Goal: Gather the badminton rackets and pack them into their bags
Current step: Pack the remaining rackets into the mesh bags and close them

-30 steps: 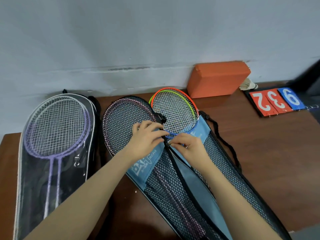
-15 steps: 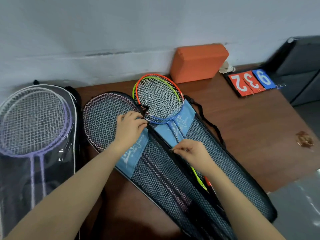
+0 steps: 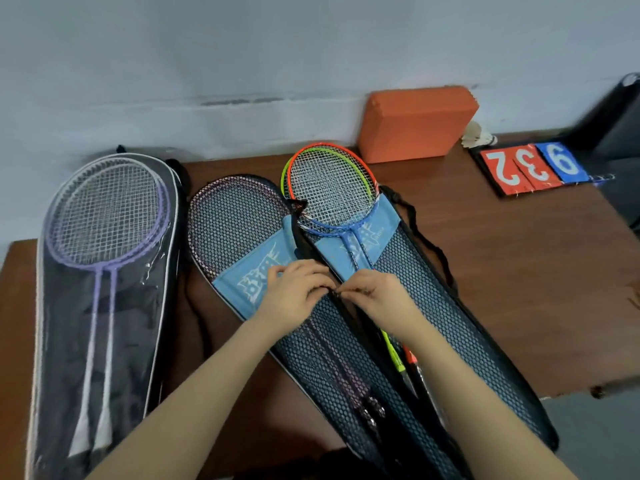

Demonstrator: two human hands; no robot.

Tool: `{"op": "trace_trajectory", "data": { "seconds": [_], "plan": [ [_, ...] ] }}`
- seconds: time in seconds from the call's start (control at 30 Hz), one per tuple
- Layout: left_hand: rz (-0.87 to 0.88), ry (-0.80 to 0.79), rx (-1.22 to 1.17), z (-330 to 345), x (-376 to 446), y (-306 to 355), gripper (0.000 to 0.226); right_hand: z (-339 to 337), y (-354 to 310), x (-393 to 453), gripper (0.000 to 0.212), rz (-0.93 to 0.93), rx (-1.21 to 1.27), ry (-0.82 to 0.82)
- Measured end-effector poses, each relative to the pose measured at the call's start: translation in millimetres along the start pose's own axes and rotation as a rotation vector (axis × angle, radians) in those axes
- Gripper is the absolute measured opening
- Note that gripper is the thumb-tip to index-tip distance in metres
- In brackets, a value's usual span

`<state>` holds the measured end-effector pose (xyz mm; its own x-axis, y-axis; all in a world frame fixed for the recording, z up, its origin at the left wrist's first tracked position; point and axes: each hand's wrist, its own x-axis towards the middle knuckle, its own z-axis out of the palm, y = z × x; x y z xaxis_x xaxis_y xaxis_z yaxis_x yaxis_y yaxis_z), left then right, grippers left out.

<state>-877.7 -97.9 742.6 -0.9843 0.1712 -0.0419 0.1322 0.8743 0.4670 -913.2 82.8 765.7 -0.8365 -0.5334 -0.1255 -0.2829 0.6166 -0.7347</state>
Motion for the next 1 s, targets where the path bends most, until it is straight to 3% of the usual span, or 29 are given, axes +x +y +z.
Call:
{"op": "trace_trajectory", "data": {
  "seconds": [0.2, 0.4, 0.47, 0.57, 0.63, 0.8, 1.0],
  "plan": [
    [-0.246, 0.162, -0.195, 11, 5, 3, 0.019, -13, 21, -43, 0.012, 0.008, 0.118, 0.011],
    [-0.405, 0.274, -0.198, 24, 0, 27, 0.022, -31, 42, -87, 0.011, 0.001, 0.213, -0.042],
    [-0.369, 0.228, -0.153, 25, -8, 39, 0.026, -29, 44, -94, 0.012, -0.026, 0.227, -0.013],
    [-0.034, 0.017, 0.004, 27, -26, 61, 0.03, -19, 47, -98, 0.012, -0.066, 0.22, 0.06],
    [0.044, -0.079, 0.06, 31, -39, 73, 0.027, -10, 48, -98, 0.012, -0.099, 0.195, 0.091],
    [-0.119, 0.151, 0.061, 38, -51, 90, 0.018, -8, 45, -105, 0.012, -0.155, 0.162, 0.134],
    [-0.318, 0.239, 0.003, 50, -37, 103, 0.021, -36, 54, -137, 0.01, -0.107, 0.189, 0.021]
  ]
}}
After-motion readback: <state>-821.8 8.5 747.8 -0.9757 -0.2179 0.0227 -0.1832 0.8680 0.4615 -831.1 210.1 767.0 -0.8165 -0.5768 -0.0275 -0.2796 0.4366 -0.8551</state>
